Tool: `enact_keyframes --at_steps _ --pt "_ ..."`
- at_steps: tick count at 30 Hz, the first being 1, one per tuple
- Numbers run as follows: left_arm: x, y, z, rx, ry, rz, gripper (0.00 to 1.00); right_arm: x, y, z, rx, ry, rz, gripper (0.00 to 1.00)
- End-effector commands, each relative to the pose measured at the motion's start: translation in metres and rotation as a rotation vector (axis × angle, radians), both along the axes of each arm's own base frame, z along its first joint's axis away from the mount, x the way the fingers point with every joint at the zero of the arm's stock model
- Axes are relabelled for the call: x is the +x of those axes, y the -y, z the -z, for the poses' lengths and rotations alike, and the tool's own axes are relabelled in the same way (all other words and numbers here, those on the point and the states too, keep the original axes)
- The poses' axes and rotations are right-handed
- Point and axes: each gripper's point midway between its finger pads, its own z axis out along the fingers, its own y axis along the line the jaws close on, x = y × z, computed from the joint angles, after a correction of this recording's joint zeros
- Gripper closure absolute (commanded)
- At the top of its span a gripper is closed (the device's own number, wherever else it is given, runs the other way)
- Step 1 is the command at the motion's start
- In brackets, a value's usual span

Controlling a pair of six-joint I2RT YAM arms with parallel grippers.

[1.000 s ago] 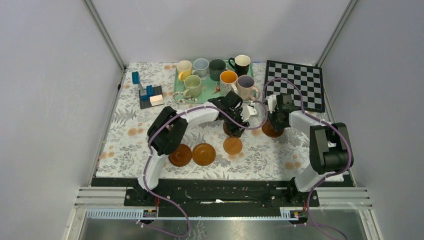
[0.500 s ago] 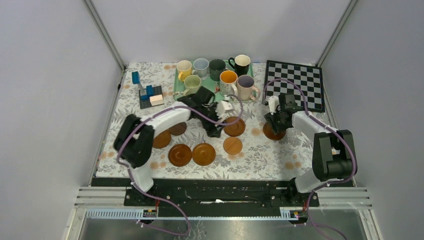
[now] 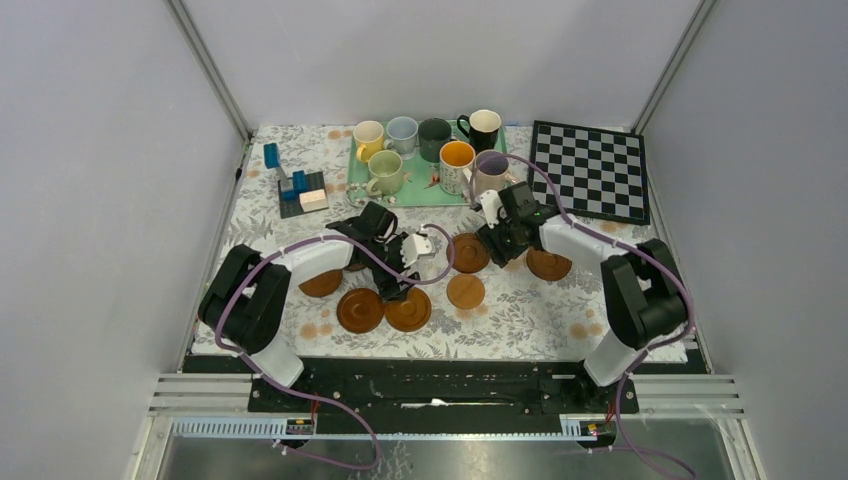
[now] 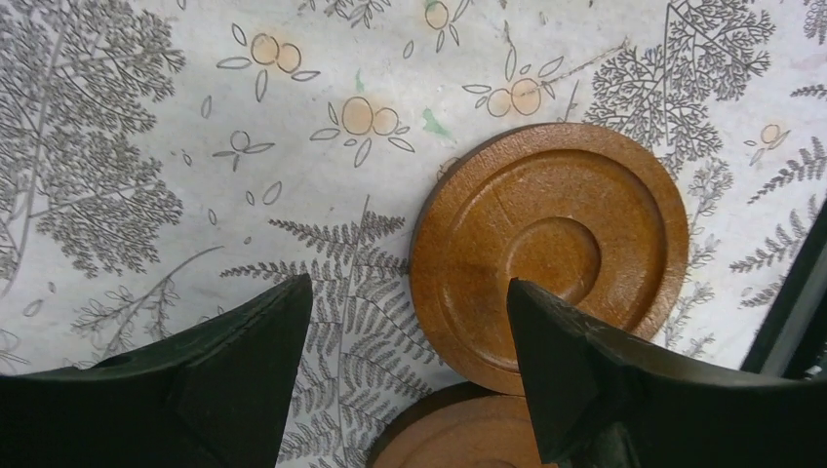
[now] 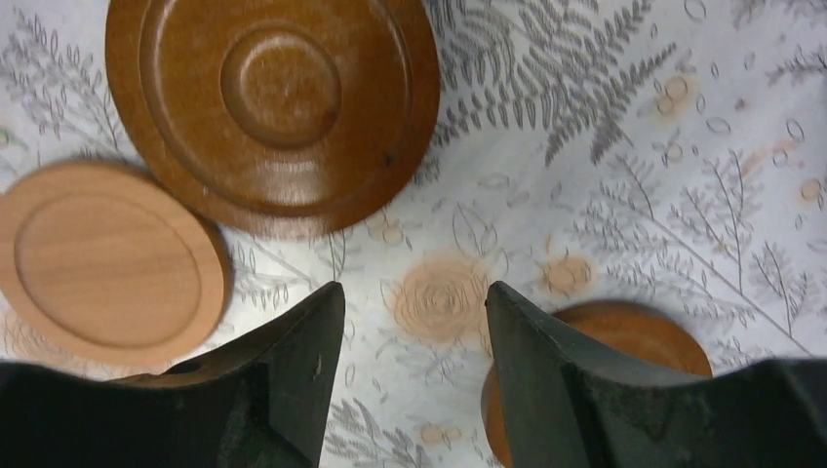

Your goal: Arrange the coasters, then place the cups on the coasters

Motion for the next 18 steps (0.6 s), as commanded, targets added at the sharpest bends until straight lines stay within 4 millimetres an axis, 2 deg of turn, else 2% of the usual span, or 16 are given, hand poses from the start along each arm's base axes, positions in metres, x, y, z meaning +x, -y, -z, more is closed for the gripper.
enact_keyframes --at_steps 1,6,10,14,18 --pt "0.016 0.013 -0.016 -0.072 0.147 0.085 0.21 0.030 -0.035 -0.009 0.065 0.038 0.015 0.37" --pt "0.013 0.007 -0.009 -0.047 0.166 0.113 0.23 0.036 -0.064 -0.007 0.090 0.043 -0.013 0.34" --pt "0.014 0.004 -0.007 -0.039 0.180 0.116 0.24 0.033 -0.077 0.001 0.075 0.044 -0.029 0.34" --pt "0.013 0.004 -0.004 -0.030 0.177 0.117 0.25 0.037 -0.073 0.023 0.009 0.032 -0.001 0.35" --pt "0.013 0.004 0.000 -0.018 0.180 0.114 0.29 0.036 -0.057 0.037 -0.078 0.023 0.019 0.38"
